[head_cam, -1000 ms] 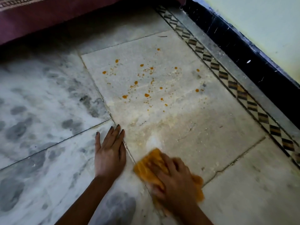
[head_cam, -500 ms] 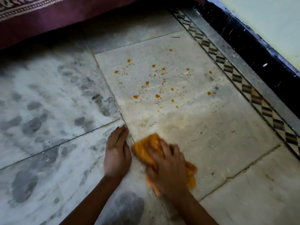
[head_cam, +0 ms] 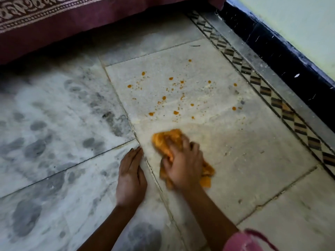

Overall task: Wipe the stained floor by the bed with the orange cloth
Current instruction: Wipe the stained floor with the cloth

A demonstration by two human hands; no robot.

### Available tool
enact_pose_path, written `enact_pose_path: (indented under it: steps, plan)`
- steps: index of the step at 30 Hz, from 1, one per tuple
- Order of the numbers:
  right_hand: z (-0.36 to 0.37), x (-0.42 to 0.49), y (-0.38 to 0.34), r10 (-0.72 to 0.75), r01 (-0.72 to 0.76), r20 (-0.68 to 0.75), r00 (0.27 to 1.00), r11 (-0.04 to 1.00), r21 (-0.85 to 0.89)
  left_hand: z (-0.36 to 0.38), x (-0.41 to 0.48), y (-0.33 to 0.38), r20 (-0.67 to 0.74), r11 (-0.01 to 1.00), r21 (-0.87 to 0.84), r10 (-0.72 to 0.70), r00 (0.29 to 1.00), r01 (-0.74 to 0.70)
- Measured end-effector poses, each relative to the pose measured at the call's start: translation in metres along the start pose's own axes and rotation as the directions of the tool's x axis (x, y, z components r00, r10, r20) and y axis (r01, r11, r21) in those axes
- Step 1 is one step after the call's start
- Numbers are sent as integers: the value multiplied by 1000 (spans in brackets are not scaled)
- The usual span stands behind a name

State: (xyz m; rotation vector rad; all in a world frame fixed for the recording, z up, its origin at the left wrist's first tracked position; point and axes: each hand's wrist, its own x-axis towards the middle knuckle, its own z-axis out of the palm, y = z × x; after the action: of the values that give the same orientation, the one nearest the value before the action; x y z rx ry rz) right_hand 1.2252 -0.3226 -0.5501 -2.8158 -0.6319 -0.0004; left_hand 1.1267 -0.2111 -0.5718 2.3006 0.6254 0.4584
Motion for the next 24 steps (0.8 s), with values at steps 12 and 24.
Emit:
enact_pose_path:
  steps: [12,24]
  plan:
    - [-27,21,111,212,-229,-128,969,965,-129,2,0,3,23,999,42,34,999,-35]
    - [-45,-88,131,-280,283,43,959,956,-83,4,-1,-1,-11,996,48,81,997,-80]
